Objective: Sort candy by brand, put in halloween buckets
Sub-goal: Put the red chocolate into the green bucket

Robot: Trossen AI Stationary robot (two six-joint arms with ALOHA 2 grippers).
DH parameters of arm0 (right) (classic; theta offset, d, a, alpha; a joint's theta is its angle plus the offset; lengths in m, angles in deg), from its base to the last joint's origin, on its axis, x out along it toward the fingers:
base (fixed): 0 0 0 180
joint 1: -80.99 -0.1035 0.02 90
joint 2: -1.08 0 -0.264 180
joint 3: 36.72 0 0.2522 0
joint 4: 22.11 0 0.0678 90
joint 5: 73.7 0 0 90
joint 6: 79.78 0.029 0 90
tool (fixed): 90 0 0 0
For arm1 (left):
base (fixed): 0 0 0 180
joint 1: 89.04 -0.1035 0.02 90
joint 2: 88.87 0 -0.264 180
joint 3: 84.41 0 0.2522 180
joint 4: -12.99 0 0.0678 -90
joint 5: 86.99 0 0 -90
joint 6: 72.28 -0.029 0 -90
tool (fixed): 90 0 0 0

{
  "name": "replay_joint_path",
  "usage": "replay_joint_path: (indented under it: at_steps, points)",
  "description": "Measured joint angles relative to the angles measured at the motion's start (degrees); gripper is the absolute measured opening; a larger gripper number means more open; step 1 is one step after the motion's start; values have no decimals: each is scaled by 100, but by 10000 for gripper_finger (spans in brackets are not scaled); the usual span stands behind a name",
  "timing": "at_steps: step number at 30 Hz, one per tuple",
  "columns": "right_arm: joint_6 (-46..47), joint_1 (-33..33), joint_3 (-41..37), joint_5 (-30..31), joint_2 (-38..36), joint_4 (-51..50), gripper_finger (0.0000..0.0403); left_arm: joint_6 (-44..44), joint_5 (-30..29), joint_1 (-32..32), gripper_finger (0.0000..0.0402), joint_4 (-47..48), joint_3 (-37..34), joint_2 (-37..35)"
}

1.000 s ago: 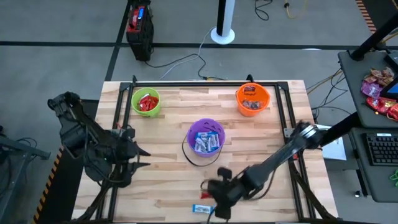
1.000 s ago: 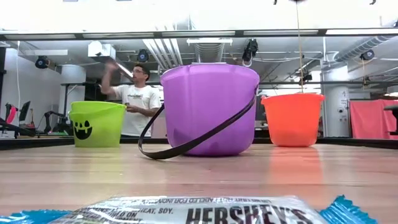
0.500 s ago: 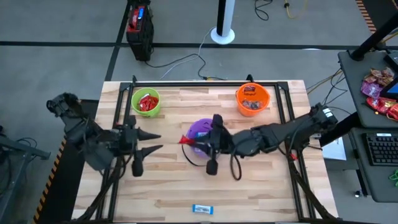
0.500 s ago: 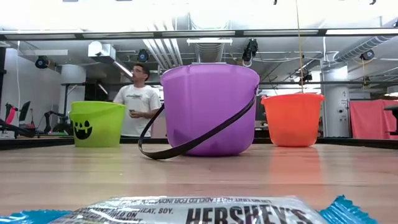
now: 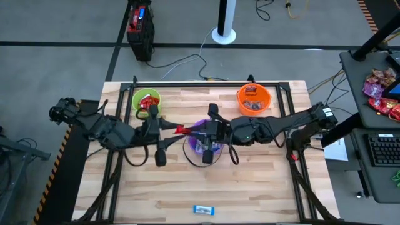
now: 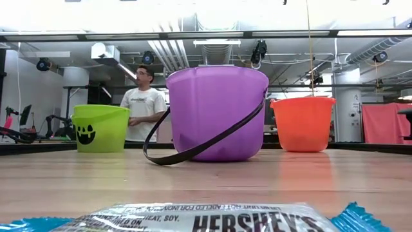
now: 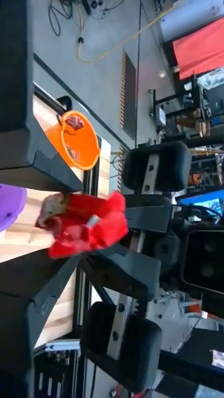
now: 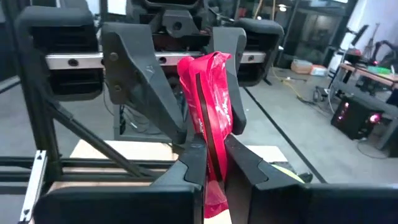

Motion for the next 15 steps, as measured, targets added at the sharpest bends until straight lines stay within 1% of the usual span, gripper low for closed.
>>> replay_joint_path:
  at_steps: [4, 6, 8, 12, 15]
  points:
    - [-98, 43, 0, -20, 0, -126, 23, -120, 17, -109, 134, -98, 0, 15]
    - [-177, 43, 0, -20, 0, -175, 24, -157, -52, -113, 127, -109, 0, 14]
    - [-234, 43, 0, -4, 0, -185, 31, -226, -70, -127, 107, -118, 0, 11]
    - [-352, 71, 0, 46, 0, -207, 53, -243, -87, -205, 29, -112, 0, 11]
    - [-155, 154, 0, 36, 0, -267, 71, -223, -185, -255, 27, -101, 0, 8]
